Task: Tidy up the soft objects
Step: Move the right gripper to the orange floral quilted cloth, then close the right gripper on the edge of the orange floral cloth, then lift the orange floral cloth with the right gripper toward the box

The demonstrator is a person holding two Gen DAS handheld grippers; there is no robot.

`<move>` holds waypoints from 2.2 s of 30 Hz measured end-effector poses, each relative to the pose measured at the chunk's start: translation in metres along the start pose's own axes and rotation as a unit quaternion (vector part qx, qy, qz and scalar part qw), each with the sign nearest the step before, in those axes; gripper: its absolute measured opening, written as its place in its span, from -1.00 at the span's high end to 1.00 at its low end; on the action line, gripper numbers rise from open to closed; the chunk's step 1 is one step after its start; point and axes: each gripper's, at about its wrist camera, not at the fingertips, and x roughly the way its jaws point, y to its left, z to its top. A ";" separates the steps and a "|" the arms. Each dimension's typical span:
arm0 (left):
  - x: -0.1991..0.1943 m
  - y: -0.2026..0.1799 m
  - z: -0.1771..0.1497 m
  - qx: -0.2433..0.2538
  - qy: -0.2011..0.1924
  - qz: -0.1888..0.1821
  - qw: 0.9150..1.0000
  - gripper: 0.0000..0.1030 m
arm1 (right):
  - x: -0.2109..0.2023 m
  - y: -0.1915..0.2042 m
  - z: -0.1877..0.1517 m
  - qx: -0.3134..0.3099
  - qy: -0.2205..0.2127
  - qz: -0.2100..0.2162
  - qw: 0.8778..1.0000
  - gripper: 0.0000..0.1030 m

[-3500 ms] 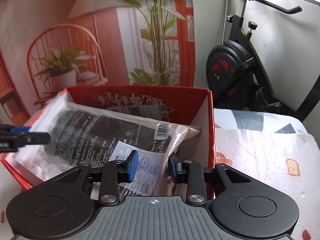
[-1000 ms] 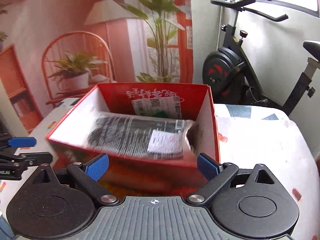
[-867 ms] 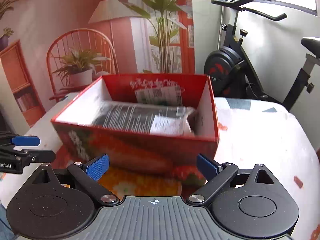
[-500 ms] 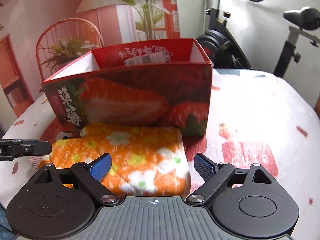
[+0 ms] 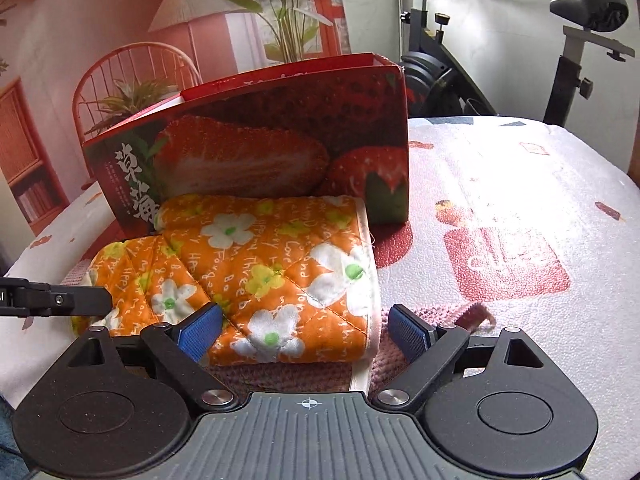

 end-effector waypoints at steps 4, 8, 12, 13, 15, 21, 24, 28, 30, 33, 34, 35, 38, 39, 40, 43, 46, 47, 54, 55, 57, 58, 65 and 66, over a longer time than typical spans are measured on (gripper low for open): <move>0.003 0.001 -0.003 0.007 0.001 -0.006 1.000 0.19 | 0.002 0.001 -0.004 -0.007 -0.007 0.001 1.000 -0.71; 0.007 0.002 -0.005 0.020 0.004 -0.008 1.000 0.23 | 0.003 -0.001 -0.006 -0.010 -0.012 0.005 1.000 -0.73; 0.012 0.004 -0.007 0.032 0.007 -0.010 0.999 0.23 | 0.003 -0.002 -0.008 -0.010 -0.014 0.006 1.000 -0.74; 0.012 0.005 -0.007 0.028 0.008 -0.012 0.999 0.23 | 0.003 -0.001 -0.008 -0.008 -0.013 0.006 1.000 -0.74; 0.012 0.005 -0.007 0.027 0.007 -0.014 1.000 0.23 | 0.001 -0.001 -0.007 -0.005 -0.012 0.007 1.000 -0.74; 0.011 0.006 -0.008 0.026 0.006 -0.015 1.000 0.22 | -0.007 0.002 -0.003 -0.007 -0.026 0.015 1.000 -0.61; 0.010 0.006 -0.008 0.025 0.006 -0.016 1.000 0.22 | -0.011 0.002 -0.001 -0.002 -0.036 0.031 0.999 -0.60; 0.010 0.005 -0.008 0.028 0.005 -0.015 0.999 0.22 | -0.007 0.000 -0.002 0.010 -0.019 0.037 0.999 -0.60; 0.010 0.006 -0.008 0.027 0.005 -0.017 0.999 0.22 | -0.006 -0.003 -0.002 0.021 -0.018 0.037 0.999 -0.58; 0.010 0.006 -0.008 0.026 0.005 -0.018 0.999 0.22 | -0.005 -0.007 -0.003 0.038 -0.014 0.042 0.998 -0.58; 0.010 0.006 -0.008 0.027 0.005 -0.017 0.999 0.22 | -0.005 -0.007 -0.003 0.041 -0.013 0.044 0.998 -0.54; 0.010 0.006 -0.008 0.027 0.005 -0.017 0.999 0.22 | -0.006 -0.008 -0.003 0.043 -0.013 0.047 0.998 -0.49; 0.010 0.006 -0.008 0.026 0.005 -0.018 0.999 0.22 | -0.010 -0.006 -0.002 0.040 -0.023 0.044 0.998 -0.31; 0.010 0.006 -0.008 0.026 0.005 -0.017 0.999 0.22 | -0.013 -0.004 -0.001 0.034 -0.030 0.039 0.998 -0.28; 0.010 0.006 -0.008 0.027 0.006 -0.017 0.999 0.22 | -0.016 -0.002 0.000 0.025 -0.038 0.033 0.998 -0.21; 0.010 0.005 -0.008 0.028 0.006 -0.015 0.999 0.22 | -0.024 0.003 0.002 0.001 -0.060 0.012 0.998 0.08; 0.010 0.004 -0.008 0.028 0.007 -0.012 1.000 0.22 | -0.031 0.005 0.004 -0.011 -0.076 0.004 0.997 0.38; 0.009 0.003 -0.008 0.028 0.007 -0.010 1.000 0.22 | -0.032 0.005 0.004 -0.013 -0.078 0.005 0.997 0.47; 0.004 0.004 -0.008 0.010 0.006 -0.014 1.000 0.30 | -0.043 0.016 0.004 -0.046 -0.092 0.020 0.995 0.63; 0.003 0.004 -0.008 0.007 0.006 -0.016 1.000 0.30 | -0.044 0.018 0.004 -0.050 -0.092 0.022 0.994 0.64; 0.000 0.004 -0.009 0.006 0.004 -0.021 1.000 0.30 | -0.045 0.021 0.003 -0.056 -0.091 0.022 0.994 0.64; -0.002 0.003 -0.009 0.008 0.002 -0.024 1.000 0.30 | -0.045 0.021 0.003 -0.058 -0.090 0.022 0.994 0.64; -0.012 -0.007 -0.009 0.038 -0.013 -0.015 0.999 0.60 | -0.050 0.020 0.002 -0.056 -0.086 0.017 0.995 0.64; -0.013 -0.007 -0.009 0.040 -0.014 -0.013 0.999 0.65 | -0.051 0.020 0.002 -0.055 -0.086 0.017 0.995 0.64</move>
